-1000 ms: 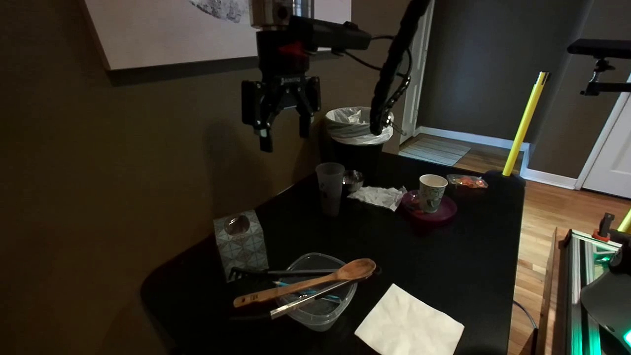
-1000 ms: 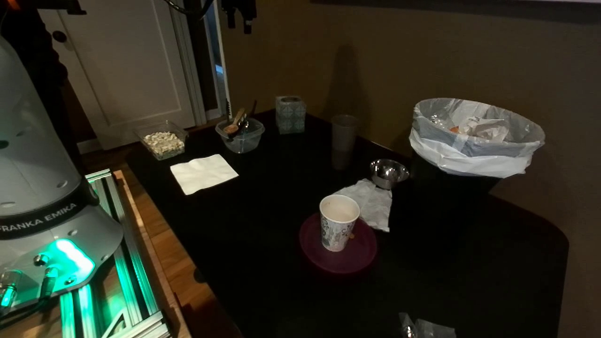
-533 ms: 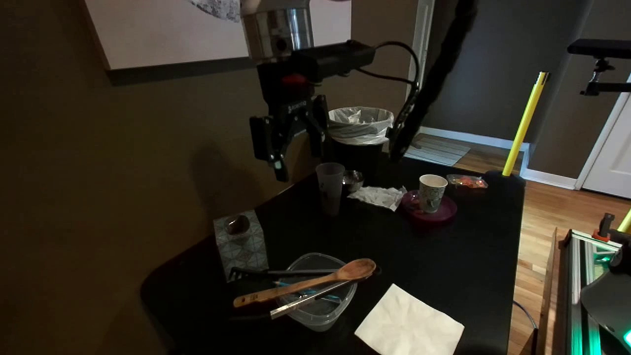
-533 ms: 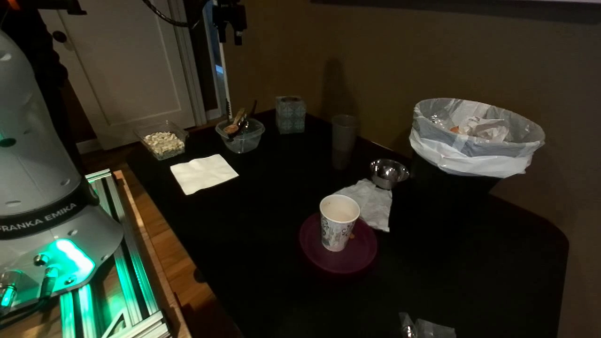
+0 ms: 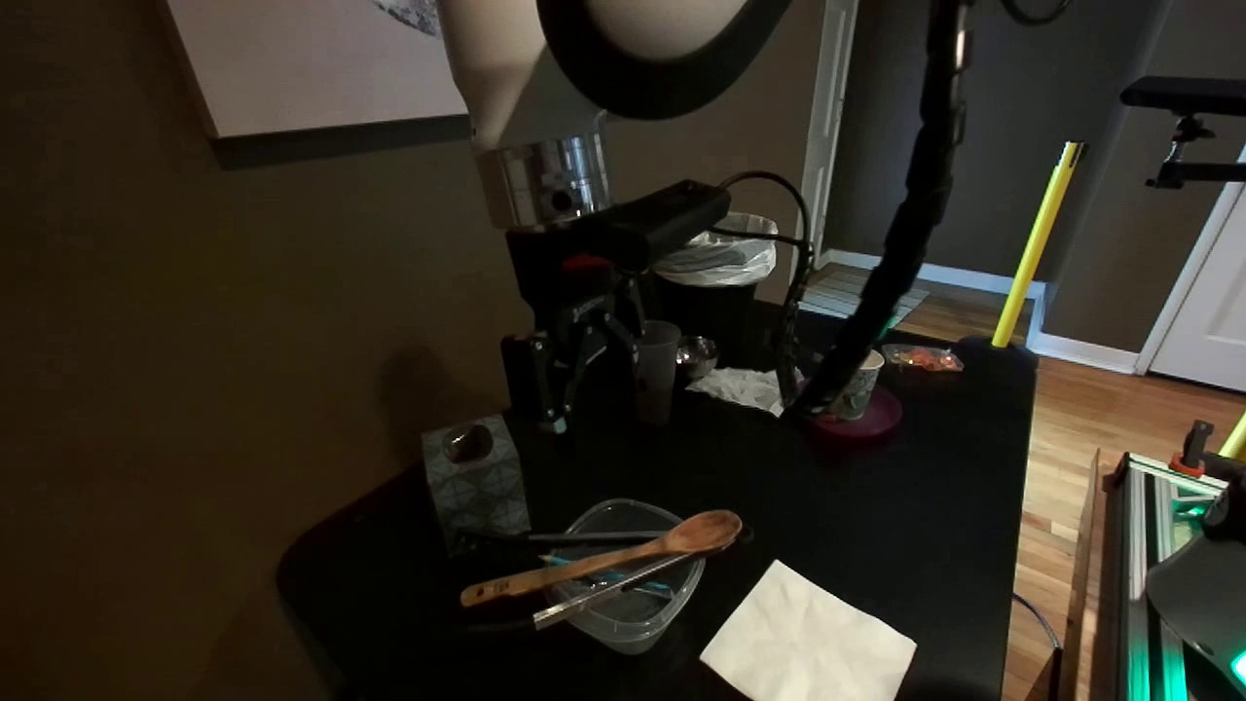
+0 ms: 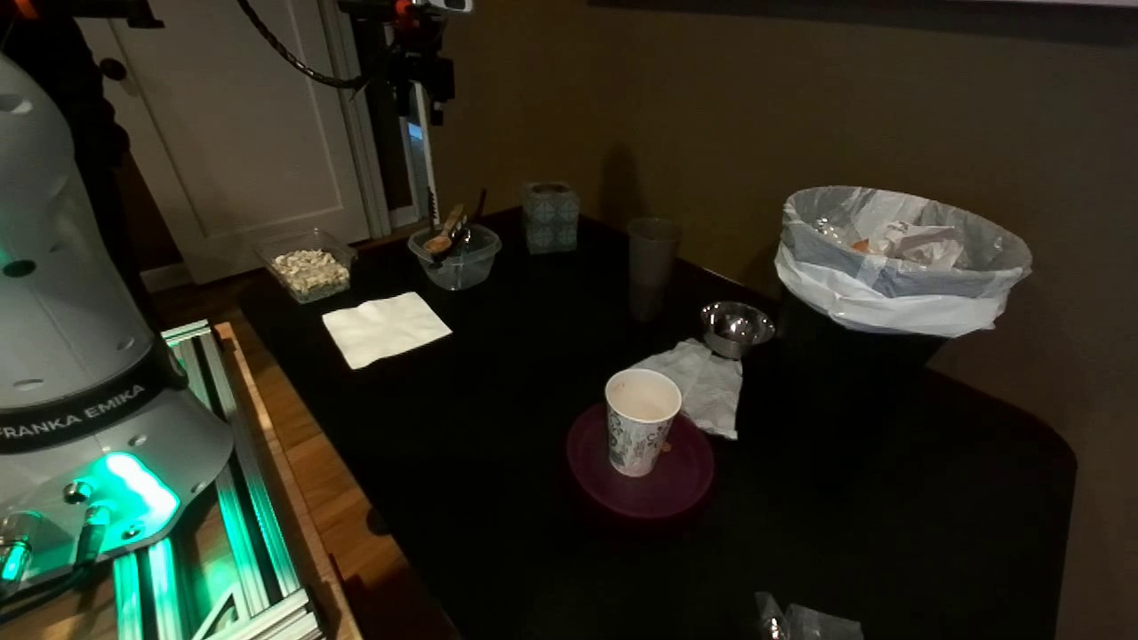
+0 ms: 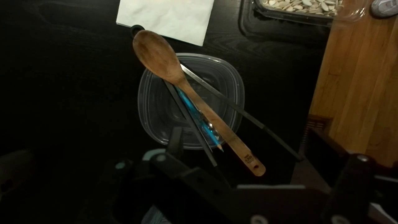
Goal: Place the wooden spoon in the box
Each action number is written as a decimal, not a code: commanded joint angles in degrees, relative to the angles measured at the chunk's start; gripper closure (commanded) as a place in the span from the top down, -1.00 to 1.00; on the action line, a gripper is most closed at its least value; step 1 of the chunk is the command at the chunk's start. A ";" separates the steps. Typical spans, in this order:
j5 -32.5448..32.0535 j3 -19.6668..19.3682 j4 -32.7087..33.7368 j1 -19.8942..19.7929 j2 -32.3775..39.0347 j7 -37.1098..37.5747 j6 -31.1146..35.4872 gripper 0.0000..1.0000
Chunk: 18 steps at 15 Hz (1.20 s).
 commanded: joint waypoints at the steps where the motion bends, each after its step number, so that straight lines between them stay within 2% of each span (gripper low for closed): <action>1: -1.87 -1.36 1.46 1.71 1.82 -0.03 -0.68 1.00; 6: -5.52 -2.89 2.59 2.00 9.05 -4.33 1.05 1.00; 10: -4.76 -4.60 5.00 2.23 16.21 -5.24 2.43 1.00; 11: -2.79 -4.53 6.18 1.81 18.01 -5.79 2.39 1.00; 12: -3.75 -4.89 2.96 2.30 13.94 -5.10 2.08 1.00; 15: -3.22 -5.34 5.24 2.40 17.49 -5.37 2.19 1.00; 18: -5.41 -6.21 5.24 3.74 18.23 -4.79 4.44 1.00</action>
